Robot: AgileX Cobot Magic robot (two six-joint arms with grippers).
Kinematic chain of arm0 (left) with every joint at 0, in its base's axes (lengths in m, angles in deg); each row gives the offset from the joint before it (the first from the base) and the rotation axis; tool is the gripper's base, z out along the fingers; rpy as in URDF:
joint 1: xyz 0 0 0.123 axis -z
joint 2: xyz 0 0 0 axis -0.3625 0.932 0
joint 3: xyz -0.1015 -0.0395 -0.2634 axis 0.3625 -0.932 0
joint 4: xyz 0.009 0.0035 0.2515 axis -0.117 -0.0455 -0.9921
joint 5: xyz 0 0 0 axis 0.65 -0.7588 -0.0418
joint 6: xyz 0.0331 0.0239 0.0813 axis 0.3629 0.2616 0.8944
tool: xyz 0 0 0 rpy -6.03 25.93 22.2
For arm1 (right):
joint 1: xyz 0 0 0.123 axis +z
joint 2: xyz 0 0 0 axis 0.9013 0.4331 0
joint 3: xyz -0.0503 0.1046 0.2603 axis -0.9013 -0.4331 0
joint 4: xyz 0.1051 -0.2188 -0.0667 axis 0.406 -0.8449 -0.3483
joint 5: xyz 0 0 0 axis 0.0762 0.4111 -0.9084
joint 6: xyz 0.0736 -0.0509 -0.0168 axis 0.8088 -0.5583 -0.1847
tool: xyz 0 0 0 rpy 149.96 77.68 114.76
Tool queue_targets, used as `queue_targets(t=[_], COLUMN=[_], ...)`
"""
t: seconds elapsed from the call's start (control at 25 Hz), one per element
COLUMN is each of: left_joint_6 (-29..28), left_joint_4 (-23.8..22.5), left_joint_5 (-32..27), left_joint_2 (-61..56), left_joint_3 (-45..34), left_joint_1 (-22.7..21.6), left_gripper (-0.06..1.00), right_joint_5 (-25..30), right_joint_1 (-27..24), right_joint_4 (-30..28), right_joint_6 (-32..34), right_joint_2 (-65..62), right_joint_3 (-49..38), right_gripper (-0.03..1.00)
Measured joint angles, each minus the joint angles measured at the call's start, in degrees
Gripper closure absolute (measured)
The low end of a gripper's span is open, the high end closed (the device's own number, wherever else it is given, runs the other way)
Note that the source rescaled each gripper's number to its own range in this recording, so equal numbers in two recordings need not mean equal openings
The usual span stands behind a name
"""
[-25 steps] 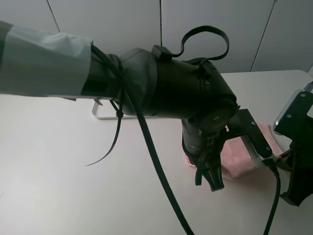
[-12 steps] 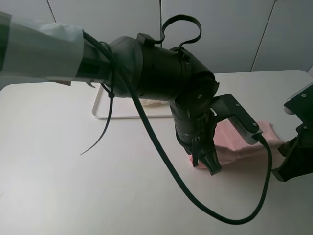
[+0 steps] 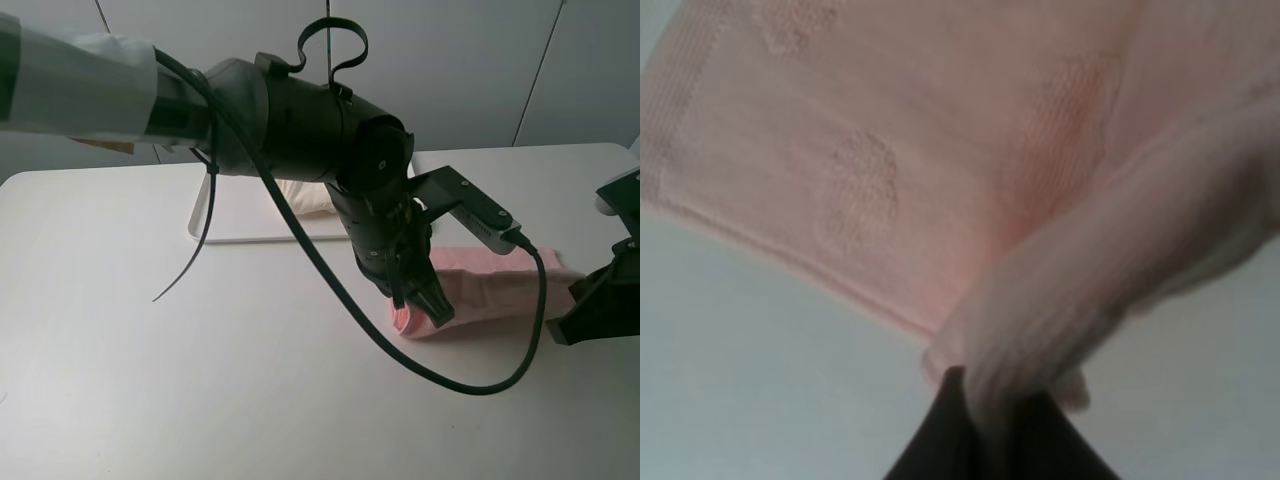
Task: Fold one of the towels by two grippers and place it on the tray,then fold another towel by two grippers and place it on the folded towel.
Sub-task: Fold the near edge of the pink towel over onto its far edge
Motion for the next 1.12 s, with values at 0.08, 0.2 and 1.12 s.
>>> queue_targets(t=[0.08, 0.2, 1.12], left_joint_6=[0.0, 0.0, -3.76], left_joint_4=[0.09, -0.32, -1.45], left_joint_5=[0.58, 1.58, 8.19], left_joint_2=[0.0, 0.0, 0.0], left_joint_3=[0.0, 0.0, 0.0], left_joint_1=[0.0, 0.0, -4.0], left_gripper=[0.94, 0.94, 0.92], right_joint_5=[0.0, 0.0, 1.89], right_joint_1=[0.0, 0.0, 0.08], right_joint_4=[-4.57, -13.24, -42.04], right_joint_6=[4.78, 16.16, 50.85], right_joint_2=[0.0, 0.0, 19.81], right_joint_3=[0.0, 0.0, 9.13], right_gripper=[0.96, 0.96, 0.8])
